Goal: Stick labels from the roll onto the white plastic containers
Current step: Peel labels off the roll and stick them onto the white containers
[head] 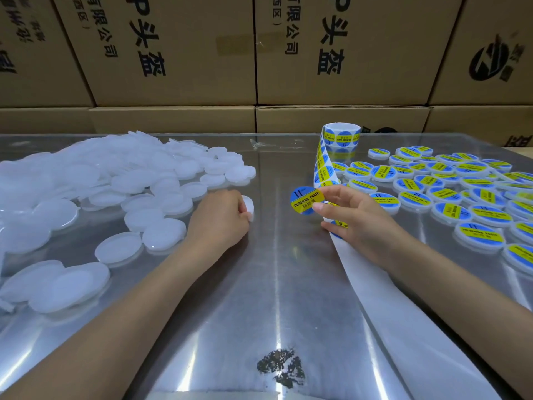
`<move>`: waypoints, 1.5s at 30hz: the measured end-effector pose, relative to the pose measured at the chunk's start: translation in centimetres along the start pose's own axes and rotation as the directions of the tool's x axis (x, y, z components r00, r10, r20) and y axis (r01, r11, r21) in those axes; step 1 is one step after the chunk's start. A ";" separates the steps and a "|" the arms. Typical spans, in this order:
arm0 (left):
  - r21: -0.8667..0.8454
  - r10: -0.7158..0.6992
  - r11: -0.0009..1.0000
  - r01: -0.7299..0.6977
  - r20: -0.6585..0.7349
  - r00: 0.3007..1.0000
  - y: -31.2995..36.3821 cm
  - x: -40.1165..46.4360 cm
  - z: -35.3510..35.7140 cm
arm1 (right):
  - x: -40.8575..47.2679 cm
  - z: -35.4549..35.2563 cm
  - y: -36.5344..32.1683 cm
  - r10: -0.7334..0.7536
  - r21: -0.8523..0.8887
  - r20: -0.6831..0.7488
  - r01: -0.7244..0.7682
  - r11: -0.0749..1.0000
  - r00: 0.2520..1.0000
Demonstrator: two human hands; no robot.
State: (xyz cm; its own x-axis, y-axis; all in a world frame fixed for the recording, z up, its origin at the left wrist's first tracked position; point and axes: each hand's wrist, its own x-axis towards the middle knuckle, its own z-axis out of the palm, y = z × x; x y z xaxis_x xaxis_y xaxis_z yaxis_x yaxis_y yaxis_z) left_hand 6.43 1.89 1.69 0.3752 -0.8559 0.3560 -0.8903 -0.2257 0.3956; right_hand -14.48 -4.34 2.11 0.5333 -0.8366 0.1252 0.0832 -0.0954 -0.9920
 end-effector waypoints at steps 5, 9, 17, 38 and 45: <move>-0.214 -0.105 0.971 0.107 0.017 0.994 0.3 0.3 -0.4 | 0.0 0.0 0.1 0.014 0.024 0.014 -0.014 1.000 1.000; -0.289 -0.147 0.945 0.153 0.045 0.988 0.6 0.3 -0.6 | 0.1 -0.2 0.1 0.036 0.057 0.020 -0.037 0.998 0.999; -0.655 -0.079 0.749 0.104 0.068 0.995 1.6 0.1 -0.9 | -0.1 -0.2 -0.1 0.094 0.167 -0.012 -0.090 0.982 0.996; -0.846 0.219 0.130 0.517 0.534 0.817 4.4 -1.5 -0.3 | -0.3 0.5 -0.6 0.161 0.343 0.007 -0.154 0.927 0.987; -0.845 0.227 0.132 0.518 0.534 0.814 4.5 -1.6 -0.3 | -0.2 0.5 -0.6 0.151 0.345 0.001 -0.142 0.928 0.989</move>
State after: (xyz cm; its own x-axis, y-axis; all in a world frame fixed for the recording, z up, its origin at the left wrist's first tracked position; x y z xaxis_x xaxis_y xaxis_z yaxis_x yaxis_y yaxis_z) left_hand 1.87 2.39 3.14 -0.0349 -0.9968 -0.0724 0.2947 -0.0795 0.9523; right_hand -14.21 -3.87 2.68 0.5406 -0.8409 -0.0259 0.2922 0.2165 -0.9315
